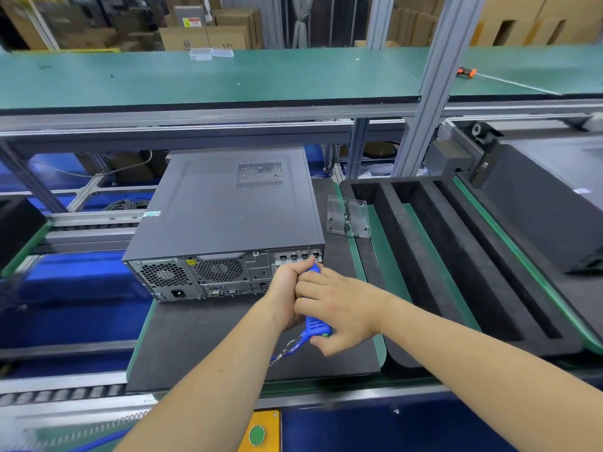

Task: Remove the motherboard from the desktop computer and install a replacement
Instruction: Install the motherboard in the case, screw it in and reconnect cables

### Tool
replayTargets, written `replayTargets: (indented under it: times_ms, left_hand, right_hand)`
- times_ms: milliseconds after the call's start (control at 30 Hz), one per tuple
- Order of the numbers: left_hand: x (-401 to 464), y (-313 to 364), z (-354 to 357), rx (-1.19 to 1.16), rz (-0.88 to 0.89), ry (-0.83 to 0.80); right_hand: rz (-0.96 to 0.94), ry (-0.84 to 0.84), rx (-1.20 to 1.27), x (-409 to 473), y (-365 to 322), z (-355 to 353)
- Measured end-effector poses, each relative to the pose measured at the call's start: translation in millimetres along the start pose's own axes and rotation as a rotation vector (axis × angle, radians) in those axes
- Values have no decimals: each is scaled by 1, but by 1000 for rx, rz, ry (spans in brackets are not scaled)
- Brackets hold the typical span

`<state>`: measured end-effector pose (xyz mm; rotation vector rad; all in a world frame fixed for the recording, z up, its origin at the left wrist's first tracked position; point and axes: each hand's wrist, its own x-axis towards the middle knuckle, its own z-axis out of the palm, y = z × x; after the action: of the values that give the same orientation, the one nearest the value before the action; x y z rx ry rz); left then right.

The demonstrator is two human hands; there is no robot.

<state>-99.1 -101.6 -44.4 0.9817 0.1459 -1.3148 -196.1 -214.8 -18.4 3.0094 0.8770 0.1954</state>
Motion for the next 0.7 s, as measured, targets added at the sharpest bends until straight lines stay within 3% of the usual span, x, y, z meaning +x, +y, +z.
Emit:
replayTargets:
  times_ms: [700]
  left_hand:
    - [15, 17, 11, 102, 153, 208]
  right_hand:
    - [47, 3, 23, -5, -5, -3]
